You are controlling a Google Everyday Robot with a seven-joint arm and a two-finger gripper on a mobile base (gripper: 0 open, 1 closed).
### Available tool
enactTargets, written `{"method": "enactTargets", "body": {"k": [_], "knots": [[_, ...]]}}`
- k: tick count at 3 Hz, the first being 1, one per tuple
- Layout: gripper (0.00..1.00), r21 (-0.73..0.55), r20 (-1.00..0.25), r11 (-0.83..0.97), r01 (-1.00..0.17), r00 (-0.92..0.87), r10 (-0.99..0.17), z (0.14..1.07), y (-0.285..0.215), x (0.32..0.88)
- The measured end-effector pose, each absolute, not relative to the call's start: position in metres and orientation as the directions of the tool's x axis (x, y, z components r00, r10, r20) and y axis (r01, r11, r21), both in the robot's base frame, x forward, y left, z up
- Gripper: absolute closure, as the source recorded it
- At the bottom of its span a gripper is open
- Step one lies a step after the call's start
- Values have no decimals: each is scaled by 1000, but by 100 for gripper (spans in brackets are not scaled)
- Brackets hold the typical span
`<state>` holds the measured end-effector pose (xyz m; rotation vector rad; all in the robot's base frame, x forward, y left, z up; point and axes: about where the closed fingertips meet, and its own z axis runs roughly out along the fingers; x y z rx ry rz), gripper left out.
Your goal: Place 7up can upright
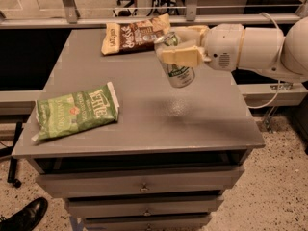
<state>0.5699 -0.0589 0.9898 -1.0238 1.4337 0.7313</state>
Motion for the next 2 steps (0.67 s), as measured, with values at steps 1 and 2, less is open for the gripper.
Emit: {"method": "enactTargets", "body": {"k": [1, 2], "knots": [[100, -163, -986, 405, -900, 133, -100, 990, -56, 578], [100, -196, -980, 389, -900, 198, -37, 987, -53, 582]]}}
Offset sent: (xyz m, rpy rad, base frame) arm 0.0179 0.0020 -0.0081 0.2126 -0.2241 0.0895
